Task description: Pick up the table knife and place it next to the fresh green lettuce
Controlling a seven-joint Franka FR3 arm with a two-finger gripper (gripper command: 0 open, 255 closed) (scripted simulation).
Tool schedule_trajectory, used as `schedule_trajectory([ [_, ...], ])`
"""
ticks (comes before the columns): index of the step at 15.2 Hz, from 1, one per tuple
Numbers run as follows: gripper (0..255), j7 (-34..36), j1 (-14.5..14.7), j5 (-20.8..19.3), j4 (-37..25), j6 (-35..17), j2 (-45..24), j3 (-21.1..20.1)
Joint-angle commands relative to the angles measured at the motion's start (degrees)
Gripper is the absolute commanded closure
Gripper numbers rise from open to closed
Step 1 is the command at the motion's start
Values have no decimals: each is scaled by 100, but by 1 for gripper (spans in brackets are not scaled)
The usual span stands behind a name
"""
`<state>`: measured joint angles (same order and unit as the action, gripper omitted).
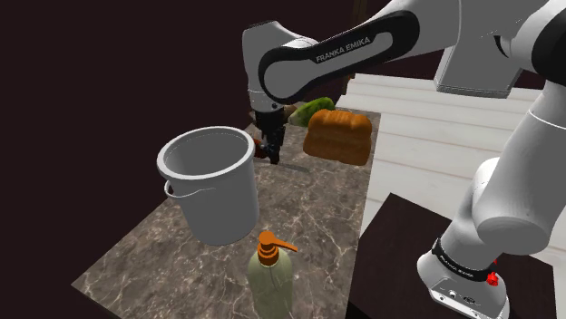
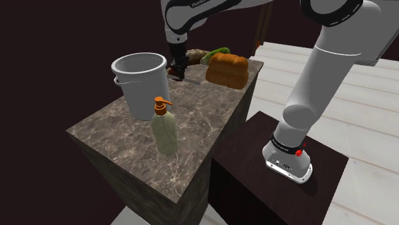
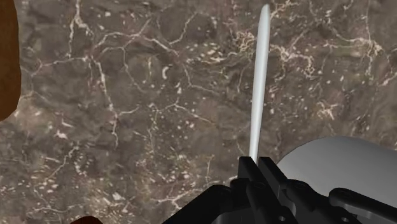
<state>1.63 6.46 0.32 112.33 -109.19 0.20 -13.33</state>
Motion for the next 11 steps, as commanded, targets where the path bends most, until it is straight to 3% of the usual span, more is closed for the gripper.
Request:
schedule_trajectory([
  [1,255,-14,-6,9,-110,150,39,6],
  [11,255,-24,-11,26,-790,908,118,12],
])
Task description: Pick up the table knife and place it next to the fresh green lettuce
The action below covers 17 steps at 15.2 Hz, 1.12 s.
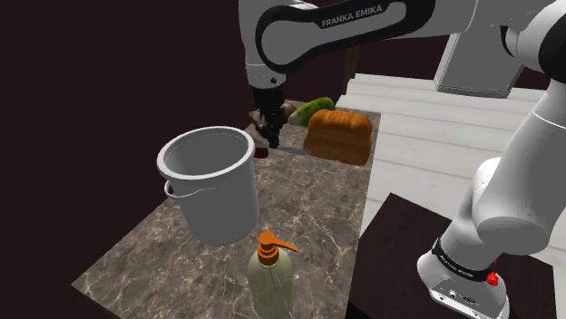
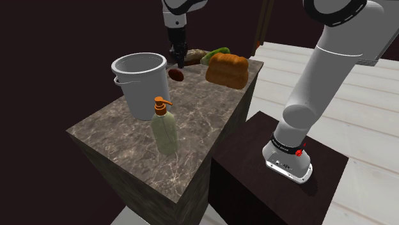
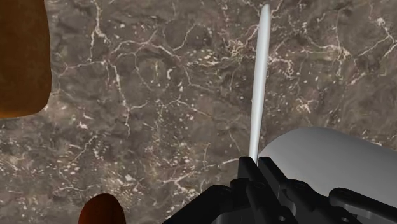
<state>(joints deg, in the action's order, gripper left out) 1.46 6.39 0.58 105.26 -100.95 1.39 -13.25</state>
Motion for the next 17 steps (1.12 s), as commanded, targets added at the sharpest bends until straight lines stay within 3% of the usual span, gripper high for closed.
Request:
schedule_trajectory([
  [1,255,-7,-4,0,-158,161,1,4],
  [7,255,-3,-4,-4,-572,560,-15,4],
  [17,255,-1390,-651,-47,-40,483,443,747],
])
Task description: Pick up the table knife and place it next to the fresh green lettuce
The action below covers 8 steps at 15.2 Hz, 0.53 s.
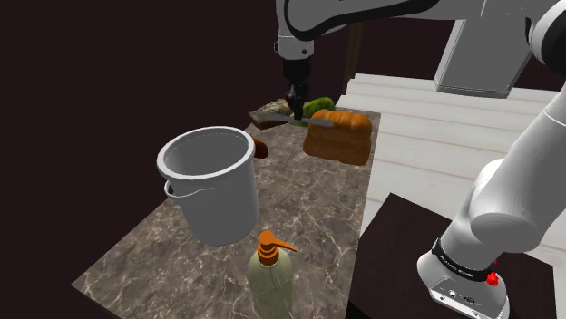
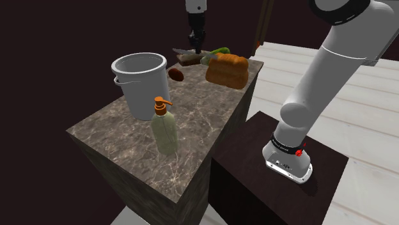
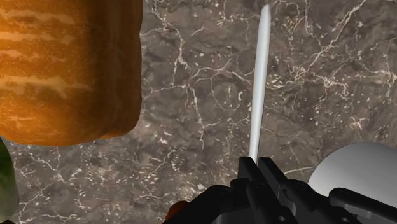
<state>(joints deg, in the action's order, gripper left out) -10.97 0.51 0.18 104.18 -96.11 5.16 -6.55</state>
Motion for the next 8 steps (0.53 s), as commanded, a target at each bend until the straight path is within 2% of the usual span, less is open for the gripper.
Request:
schedule_trajectory([
  [1,255,-283,-127,-20,84,-4,79,152],
  [8,255,-1232,-565,-124,13,-12,12,681],
])
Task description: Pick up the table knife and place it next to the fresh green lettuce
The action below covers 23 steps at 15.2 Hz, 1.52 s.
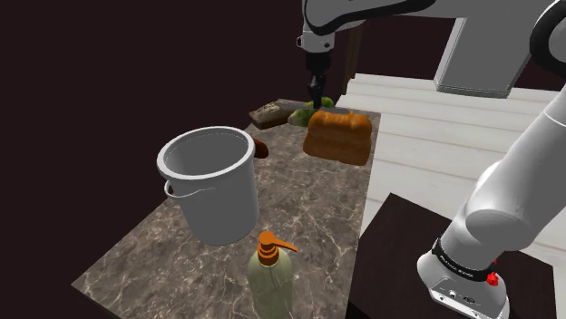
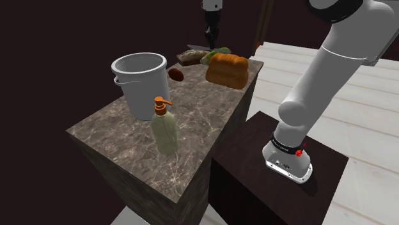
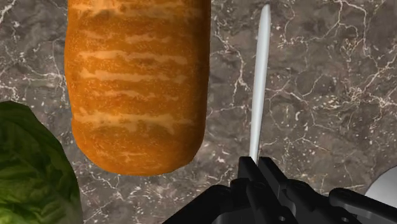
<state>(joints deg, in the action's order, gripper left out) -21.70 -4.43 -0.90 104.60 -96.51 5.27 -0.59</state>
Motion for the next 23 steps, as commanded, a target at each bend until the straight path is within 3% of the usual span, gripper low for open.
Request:
schedule_trajectory([
  [1,255,-295,-133,-28,-65,29,-32,158],
  [13,255,-1901,-906,-37,-1055,145,-869,990],
  [19,255,-2687,-1360,114,-1997,339,-1612,1323],
  [21,255,-3034,-1599,225,-2565,486,-2038,1450],
  [23,255,-3026,-1597,216,-2367,318,-2006,1438],
])
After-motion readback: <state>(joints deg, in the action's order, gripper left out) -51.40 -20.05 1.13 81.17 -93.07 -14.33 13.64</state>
